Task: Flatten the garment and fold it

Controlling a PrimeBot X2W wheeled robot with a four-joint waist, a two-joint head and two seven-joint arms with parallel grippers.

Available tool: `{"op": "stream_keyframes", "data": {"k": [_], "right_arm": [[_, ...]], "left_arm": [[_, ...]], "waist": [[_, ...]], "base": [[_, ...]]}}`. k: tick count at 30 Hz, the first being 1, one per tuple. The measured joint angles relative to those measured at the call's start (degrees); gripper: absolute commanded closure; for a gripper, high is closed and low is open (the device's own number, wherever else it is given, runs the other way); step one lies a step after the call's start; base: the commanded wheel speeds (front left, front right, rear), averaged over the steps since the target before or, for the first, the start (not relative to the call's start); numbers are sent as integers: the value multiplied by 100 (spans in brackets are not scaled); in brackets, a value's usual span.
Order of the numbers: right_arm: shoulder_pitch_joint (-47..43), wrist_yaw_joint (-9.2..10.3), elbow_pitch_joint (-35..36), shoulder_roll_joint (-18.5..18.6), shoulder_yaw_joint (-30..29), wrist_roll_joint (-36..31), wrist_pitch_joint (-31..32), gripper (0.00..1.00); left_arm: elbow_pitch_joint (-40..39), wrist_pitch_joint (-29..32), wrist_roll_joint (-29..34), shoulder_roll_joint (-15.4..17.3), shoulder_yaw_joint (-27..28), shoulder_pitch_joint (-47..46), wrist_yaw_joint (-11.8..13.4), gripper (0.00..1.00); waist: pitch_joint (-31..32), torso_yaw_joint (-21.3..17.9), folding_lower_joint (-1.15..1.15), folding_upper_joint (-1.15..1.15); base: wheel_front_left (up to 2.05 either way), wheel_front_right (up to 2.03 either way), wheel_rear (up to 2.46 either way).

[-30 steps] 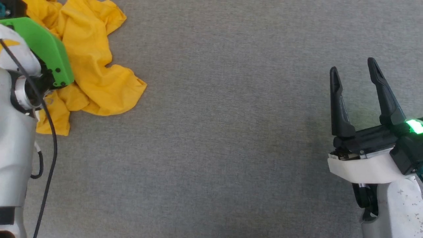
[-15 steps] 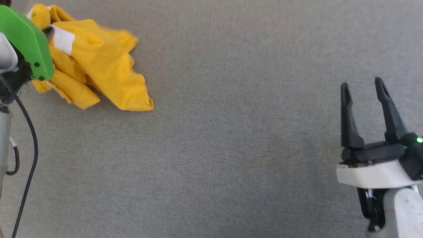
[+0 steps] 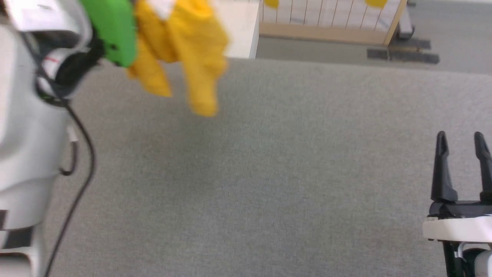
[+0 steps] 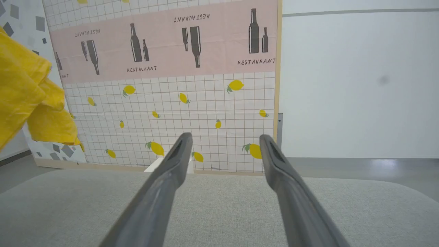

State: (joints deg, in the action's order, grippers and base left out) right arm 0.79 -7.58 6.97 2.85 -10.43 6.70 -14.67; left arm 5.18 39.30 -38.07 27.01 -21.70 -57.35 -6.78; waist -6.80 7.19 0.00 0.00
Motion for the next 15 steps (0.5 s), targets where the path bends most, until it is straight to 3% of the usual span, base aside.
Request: {"op": "stream_keyframes", "data": {"k": [7, 12, 15], "right_arm": [[-115, 0, 99, 0, -337, -2, -4, 0], [-178, 0, 187, 3, -541, -25, -4, 0], [-213, 0, 229, 2, -564, -52, -4, 0]], "left_arm": [[-335, -143, -339, -881, -489, 81, 2, 100], [-398, -511, -491, -1586, -932, 750, 23, 100], [-369, -866, -394, -1829, -1233, 1138, 37, 100]], "waist": [[406, -214, 0, 0], [493, -499, 0, 0], [502, -676, 0, 0]], "base": [[0, 0, 0], [0, 0, 0], [0, 0, 0]]}}
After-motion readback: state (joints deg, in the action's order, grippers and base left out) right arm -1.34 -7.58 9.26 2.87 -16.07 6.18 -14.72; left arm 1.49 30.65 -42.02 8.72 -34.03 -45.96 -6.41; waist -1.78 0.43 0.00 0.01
